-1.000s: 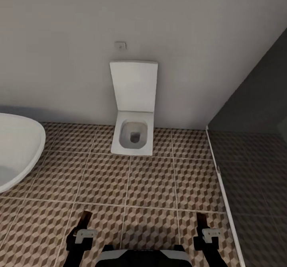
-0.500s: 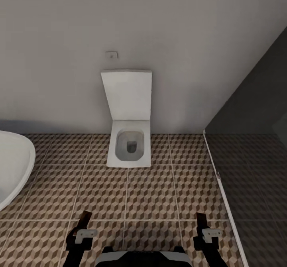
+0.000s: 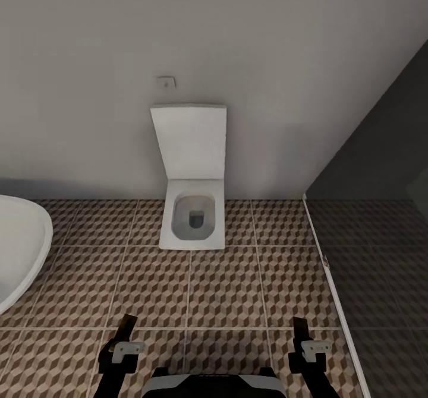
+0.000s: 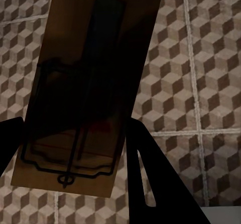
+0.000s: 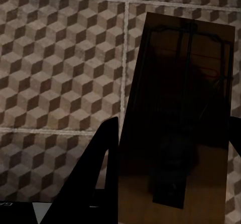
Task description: Take the four mousetraps from the cabinet in the bathroom and place them on the bathroom floor. Make sure all four end up on the same floor surface, and ensure that at least two of them are either under or directly next to the same bathroom sink.
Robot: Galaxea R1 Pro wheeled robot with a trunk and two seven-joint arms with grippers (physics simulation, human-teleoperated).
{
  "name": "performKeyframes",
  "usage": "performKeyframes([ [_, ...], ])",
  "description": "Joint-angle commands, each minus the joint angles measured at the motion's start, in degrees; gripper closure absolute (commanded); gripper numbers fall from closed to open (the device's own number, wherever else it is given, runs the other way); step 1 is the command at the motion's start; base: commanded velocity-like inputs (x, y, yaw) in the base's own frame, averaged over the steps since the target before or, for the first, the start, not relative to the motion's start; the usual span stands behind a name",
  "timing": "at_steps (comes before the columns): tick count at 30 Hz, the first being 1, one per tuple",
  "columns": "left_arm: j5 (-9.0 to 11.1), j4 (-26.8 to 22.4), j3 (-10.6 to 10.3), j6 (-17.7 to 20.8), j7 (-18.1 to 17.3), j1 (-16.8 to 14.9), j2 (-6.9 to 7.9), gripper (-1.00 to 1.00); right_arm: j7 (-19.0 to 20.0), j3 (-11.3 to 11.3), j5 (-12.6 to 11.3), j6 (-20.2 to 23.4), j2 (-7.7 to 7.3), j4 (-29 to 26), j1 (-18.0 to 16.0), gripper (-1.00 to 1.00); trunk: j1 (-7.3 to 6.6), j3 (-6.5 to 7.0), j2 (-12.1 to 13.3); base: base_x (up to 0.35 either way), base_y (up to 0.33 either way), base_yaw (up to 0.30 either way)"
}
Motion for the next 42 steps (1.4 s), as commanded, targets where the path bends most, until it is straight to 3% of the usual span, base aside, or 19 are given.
performKeyframes([
  [1, -0.26, 0.13, -0.41, -0.14, 0.39, -0.04, -0.04, 1.0, 0.08, 0.46, -0.56, -0.19, -0.04, 0.02, -0.03, 1.0, 0.03, -0.07, -0.08, 0.0, 0.0, 0.0],
  [27, -0.25, 0.08, -0.41, -0.12, 0.4, -0.04, -0.1, 1.0, 0.1, 0.47, -0.51, -0.19, -0.04, 0.11, -0.03, 1.0, 0.03, -0.07, -0.08, 0.0, 0.0, 0.0],
  [30, -0.2, -0.02, -0.35, 1.28, 0.49, -0.04, -0.19, 1.0, 0.04, 0.52, -0.5, 0.08, 0.06, 0.09, -0.03, 1.0, 0.03, -0.07, -0.08, 0.0, 0.0, 0.0],
  [32, 0.02, -0.28, -0.19, 8.62, 0.49, -0.02, -0.3, 1.0, -0.11, 0.48, -0.48, 0.68, 0.09, -0.33, -0.03, 1.0, 0.03, -0.07, -0.08, 0.0, 0.0, 0.0],
  [34, 0.59, -1.76, -0.11, 21.68, 0.45, 0.02, -0.32, 1.0, -0.27, 0.47, -0.47, 4.25, 0.03, -1.33, -0.03, 1.0, 0.03, -0.07, -0.08, 0.0, 0.0, 0.0],
  [35, 0.79, -3.69, -0.1, 28.1, 0.43, 0.03, -0.04, 1.0, -0.5, 0.46, -0.47, 7.52, 0.0, -2.78, -0.05, 1.0, 0.03, -0.07, -0.08, 0.0, 0.0, 0.0],
  [36, 0.99, -7.89, -0.08, 35.83, 0.47, 0.02, 1.13, 1.0, -1.25, 0.46, -0.44, 13.93, -0.02, -6.9, -0.08, 1.0, 0.03, -0.07, -0.08, 0.0, 0.0, 0.0],
  [38, 1.15, -15.88, 0.07, 46.54, 1.09, -0.25, 3.3, 1.0, -3.84, 0.46, -0.4, 27.57, -0.09, -18.6, -0.11, 1.0, 0.03, -0.07, -0.08, 0.0, 0.0, 0.0],
  [39, 1.17, -17.58, 0.59, 50.14, 1.92, -0.53, 3.68, 1.0, -4.76, 0.46, -0.39, 31.28, -0.07, -22.33, -0.11, 1.0, 0.03, -0.07, -0.08, 0.0, 0.0, 0.0],
  [42, 1.19, -22.0, 5.9, 60.45, 5.26, -3.82, 4.18, 1.0, -7.13, 0.45, -0.38, 38.91, 0.42, -29.71, -0.27, 1.0, 0.03, -0.07, -0.08, 0.0, 0.0, 0.0],
])
